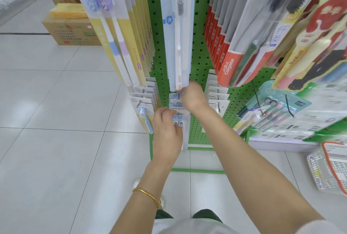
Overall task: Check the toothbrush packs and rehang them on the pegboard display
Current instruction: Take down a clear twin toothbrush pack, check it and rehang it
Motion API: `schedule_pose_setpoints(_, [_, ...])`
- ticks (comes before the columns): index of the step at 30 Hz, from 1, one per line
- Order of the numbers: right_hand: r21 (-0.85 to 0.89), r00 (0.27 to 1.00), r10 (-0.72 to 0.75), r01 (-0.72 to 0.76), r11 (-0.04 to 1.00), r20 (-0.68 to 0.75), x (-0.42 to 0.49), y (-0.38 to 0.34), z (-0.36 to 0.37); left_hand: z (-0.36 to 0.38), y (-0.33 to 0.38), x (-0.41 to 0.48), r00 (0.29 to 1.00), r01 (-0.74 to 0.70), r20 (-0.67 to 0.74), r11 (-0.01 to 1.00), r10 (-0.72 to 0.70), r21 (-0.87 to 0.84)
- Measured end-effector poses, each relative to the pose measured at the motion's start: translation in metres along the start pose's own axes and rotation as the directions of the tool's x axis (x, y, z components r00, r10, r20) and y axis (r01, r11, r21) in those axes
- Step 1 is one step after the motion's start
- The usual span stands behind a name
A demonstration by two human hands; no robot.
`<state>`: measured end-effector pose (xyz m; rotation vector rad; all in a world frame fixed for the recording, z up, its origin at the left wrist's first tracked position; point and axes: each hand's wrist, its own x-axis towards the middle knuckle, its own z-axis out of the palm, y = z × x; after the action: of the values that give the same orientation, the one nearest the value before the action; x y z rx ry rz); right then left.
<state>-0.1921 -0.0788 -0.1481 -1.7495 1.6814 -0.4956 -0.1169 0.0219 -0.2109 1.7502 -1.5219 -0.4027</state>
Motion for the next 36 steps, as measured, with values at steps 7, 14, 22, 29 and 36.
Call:
schedule_pose_setpoints(7, [-0.067, 0.994, -0.031, 0.039, 0.997, 0.109, -0.001, 0.002, -0.006, 0.000, -0.002, 0.002, 1.000, 0.013, 0.021, 0.999, -0.012, -0.031])
schedule_pose_setpoints(14, [-0.251, 0.981, -0.134, 0.166, 0.954, 0.142, -0.013, 0.008, -0.012, 0.001, 0.000, -0.001, 1.000, 0.004, -0.022, 0.996, -0.006, -0.089])
schedule_pose_setpoints(22, [-0.331, 0.988, -0.132, 0.150, 0.932, 0.077, -0.034, 0.014, -0.015, 0.004, 0.003, -0.008, 0.997, -0.019, -0.079, 0.988, 0.007, -0.155])
schedule_pose_setpoints(29, [-0.340, 0.990, -0.138, 0.131, 0.931, 0.003, -0.057, 0.025, -0.022, 0.007, 0.010, -0.014, 0.990, -0.050, -0.142, 0.977, 0.021, -0.205])
schedule_pose_setpoints(36, [-0.264, 0.981, -0.189, 0.169, 0.950, -0.052, -0.082, 0.055, -0.034, 0.011, 0.027, -0.021, 0.986, -0.016, -0.162, 0.956, -0.033, -0.292])
